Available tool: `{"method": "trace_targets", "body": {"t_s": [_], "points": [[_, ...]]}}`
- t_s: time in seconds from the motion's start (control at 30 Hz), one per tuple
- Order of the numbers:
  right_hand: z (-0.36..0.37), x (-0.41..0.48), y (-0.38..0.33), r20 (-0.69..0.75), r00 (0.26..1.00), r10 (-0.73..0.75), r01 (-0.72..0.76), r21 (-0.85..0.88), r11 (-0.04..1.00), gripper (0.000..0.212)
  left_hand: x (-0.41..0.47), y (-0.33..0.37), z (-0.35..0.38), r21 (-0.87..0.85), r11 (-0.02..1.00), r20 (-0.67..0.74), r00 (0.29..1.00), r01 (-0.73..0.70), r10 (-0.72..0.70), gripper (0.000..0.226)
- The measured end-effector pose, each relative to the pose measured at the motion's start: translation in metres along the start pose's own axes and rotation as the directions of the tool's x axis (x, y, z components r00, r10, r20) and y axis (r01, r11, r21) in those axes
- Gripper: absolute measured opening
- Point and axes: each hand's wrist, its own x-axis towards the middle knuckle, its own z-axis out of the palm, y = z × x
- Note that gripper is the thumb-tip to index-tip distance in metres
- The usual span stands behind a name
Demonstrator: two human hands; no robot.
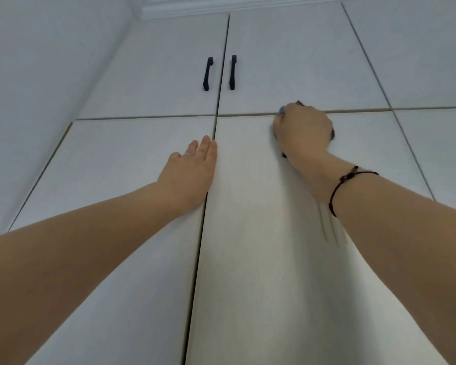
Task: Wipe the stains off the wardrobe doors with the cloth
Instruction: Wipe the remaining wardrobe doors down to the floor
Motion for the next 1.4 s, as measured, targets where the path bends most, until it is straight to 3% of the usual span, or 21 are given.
{"method": "trace_targets", "body": {"t_s": [0.1, 0.2, 0.33, 0.4, 0.5, 0.6, 0.7, 0.8, 0.87, 0.93, 1.0, 1.1, 1.17, 1.3, 1.33, 1.4], "points": [[0.003, -0.052, -0.072, 0.14, 0.948, -0.286, 0.281, 0.056, 0.958, 0.021, -0.003, -0.007, 0.003, -0.108, 0.994, -0.036, 0.999, 0.011, -0.015, 0.081], [-0.012, -0.1, -0.073, 0.149, 0.892, -0.426, 0.414, 0.11, 0.904, 0.018, -0.011, -0.019, 0.003, -0.205, 0.978, -0.026, 0.999, -0.025, 0.02, 0.091], [-0.036, -0.178, -0.033, 0.094, 0.676, -0.731, 0.683, 0.292, 0.669, 0.023, -0.013, -0.026, 0.004, -0.212, 0.976, -0.038, 0.998, -0.054, 0.047, 0.093], [-0.029, -0.152, -0.036, 0.074, 0.7, -0.71, 0.683, 0.221, 0.696, 0.025, -0.014, -0.026, 0.005, -0.24, 0.969, -0.053, 0.998, -0.054, 0.042, 0.094], [-0.011, -0.074, -0.06, 0.111, 0.887, -0.449, 0.438, 0.111, 0.892, 0.023, -0.014, -0.026, 0.007, -0.292, 0.955, -0.061, 0.998, -0.052, 0.036, 0.094], [0.002, -0.046, -0.084, 0.101, 0.943, -0.316, 0.307, 0.093, 0.947, 0.02, -0.01, -0.031, 0.009, -0.382, 0.924, -0.05, 0.999, -0.018, -0.002, 0.093], [-0.001, -0.1, -0.094, 0.054, 0.912, -0.407, 0.396, 0.15, 0.906, 0.014, -0.008, -0.036, 0.01, -0.4, 0.914, -0.109, 0.994, -0.071, 0.03, 0.084], [-0.02, -0.184, -0.078, -0.001, 0.754, -0.657, 0.622, 0.32, 0.715, 0.021, -0.012, -0.037, 0.011, -0.334, 0.939, -0.085, 0.995, -0.079, 0.053, 0.085], [-0.024, -0.183, -0.066, 0.025, 0.697, -0.717, 0.672, 0.327, 0.665, 0.024, -0.013, -0.038, 0.007, -0.331, 0.942, -0.048, 0.998, -0.061, 0.047, 0.09], [-0.02, -0.134, -0.067, 0.113, 0.77, -0.627, 0.609, 0.163, 0.777, 0.02, -0.011, -0.036, 0.001, -0.37, 0.927, -0.017, 0.998, -0.062, 0.06, 0.089], [-0.013, -0.079, -0.071, 0.174, 0.883, -0.435, 0.43, 0.068, 0.9, 0.022, -0.006, -0.038, -0.005, -0.446, 0.895, 0.055, 0.997, -0.031, 0.062, 0.086], [-0.007, -0.063, -0.085, 0.165, 0.919, -0.357, 0.355, 0.043, 0.934, 0.021, 0.001, -0.044, -0.015, -0.499, 0.866, 0.13, 0.989, 0.011, 0.063, 0.082], [-0.013, -0.11, -0.092, 0.155, 0.892, -0.425, 0.412, 0.109, 0.905, 0.015, 0.001, -0.043, -0.019, -0.526, 0.85, 0.129, 0.99, 0.023, 0.053, 0.075], [-0.038, -0.236, -0.065, 0.157, 0.673, -0.723, 0.645, 0.355, 0.677, 0.011, -0.009, -0.019, -0.013, -0.468, 0.882, 0.01, 0.998, 0.057, -0.059, 0.038], [-0.038, -0.233, -0.054, 0.127, 0.658, -0.742, 0.659, 0.381, 0.649, 0.015, -0.011, -0.011, -0.011, -0.46, 0.885, -0.016, 0.996, 0.07, -0.088, 0.036], [-0.034, -0.186, -0.039, 0.132, 0.724, -0.677, 0.63, 0.273, 0.727, 0.016, -0.013, 0.001, -0.005, -0.414, 0.904, -0.017, 0.992, 0.108, -0.126, 0.045]]}}
